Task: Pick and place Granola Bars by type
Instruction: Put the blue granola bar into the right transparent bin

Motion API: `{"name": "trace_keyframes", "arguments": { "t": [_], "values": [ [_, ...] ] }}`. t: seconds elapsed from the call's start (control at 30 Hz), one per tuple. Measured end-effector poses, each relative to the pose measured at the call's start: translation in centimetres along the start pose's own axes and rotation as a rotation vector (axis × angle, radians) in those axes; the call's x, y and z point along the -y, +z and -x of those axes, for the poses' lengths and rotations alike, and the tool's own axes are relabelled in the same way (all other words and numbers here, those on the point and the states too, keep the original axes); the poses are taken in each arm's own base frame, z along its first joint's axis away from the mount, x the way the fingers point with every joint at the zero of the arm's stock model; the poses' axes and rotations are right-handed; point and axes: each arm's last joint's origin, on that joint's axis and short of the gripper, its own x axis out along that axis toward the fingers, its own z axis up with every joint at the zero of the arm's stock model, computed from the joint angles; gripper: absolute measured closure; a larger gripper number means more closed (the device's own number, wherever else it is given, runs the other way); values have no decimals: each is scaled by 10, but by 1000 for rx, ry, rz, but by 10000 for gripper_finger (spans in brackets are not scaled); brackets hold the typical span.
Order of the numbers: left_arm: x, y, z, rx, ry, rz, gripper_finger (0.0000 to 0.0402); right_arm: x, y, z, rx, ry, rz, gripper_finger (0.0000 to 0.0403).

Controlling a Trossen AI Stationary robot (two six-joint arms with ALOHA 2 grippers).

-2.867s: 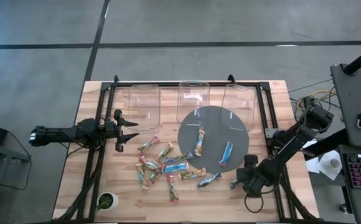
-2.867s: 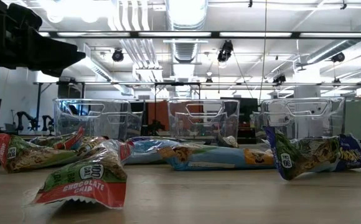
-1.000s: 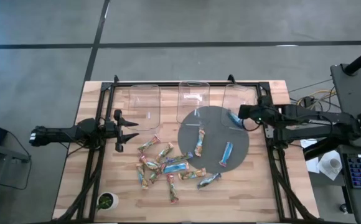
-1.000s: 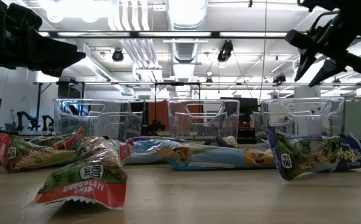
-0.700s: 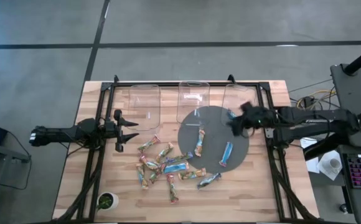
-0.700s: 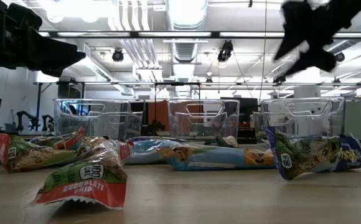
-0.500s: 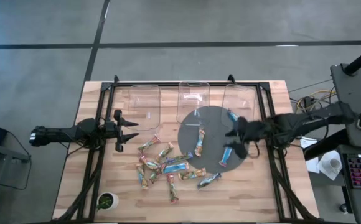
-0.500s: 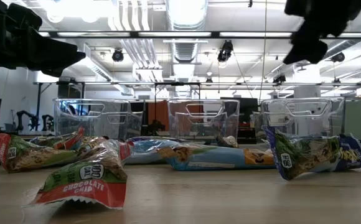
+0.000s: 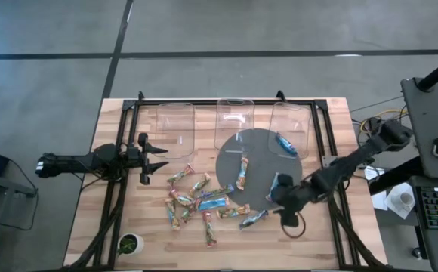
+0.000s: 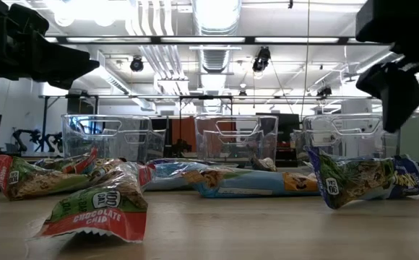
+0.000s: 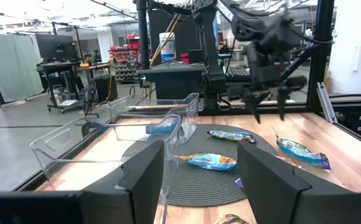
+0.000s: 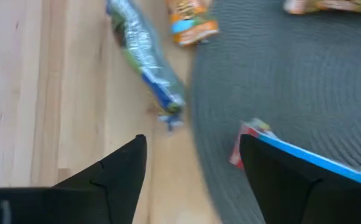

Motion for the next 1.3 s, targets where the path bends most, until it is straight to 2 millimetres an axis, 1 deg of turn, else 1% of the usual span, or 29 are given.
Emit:
{"name": "trace_keyframes", "arguments": {
  "t": [0.1, 0.33, 0.43, 0.5, 0.63, 0.77, 0.93, 1.13, 1.3],
  "values": [
    [0, 0, 0, 0, 0, 0, 216, -9, 7, -10, -19, -18, 53, 134],
    [0, 0, 0, 1, 0, 0, 216, -28, 27, -33, -56, -33, 252, 86],
    [0, 0, 0, 0, 0, 0, 216, -34, 34, -43, -73, -34, 302, 69],
    [0, 0, 0, 1, 0, 0, 216, -37, 36, -49, -85, -36, 320, 64],
    [0, 0, 0, 1, 0, 0, 216, -36, 38, -53, -96, -44, 323, 63],
    [0, 0, 0, 0, 0, 0, 216, -31, 30, -58, -156, -73, 310, 85],
    [0, 0, 0, 0, 0, 0, 216, -26, 18, -65, -226, -64, 207, 135],
    [0, 0, 0, 1, 0, 0, 216, -28, 21, -65, -208, -67, 110, 203],
    [0, 0, 0, 0, 0, 0, 216, -33, 28, -61, -179, -48, 100, 259]
  ]
}}
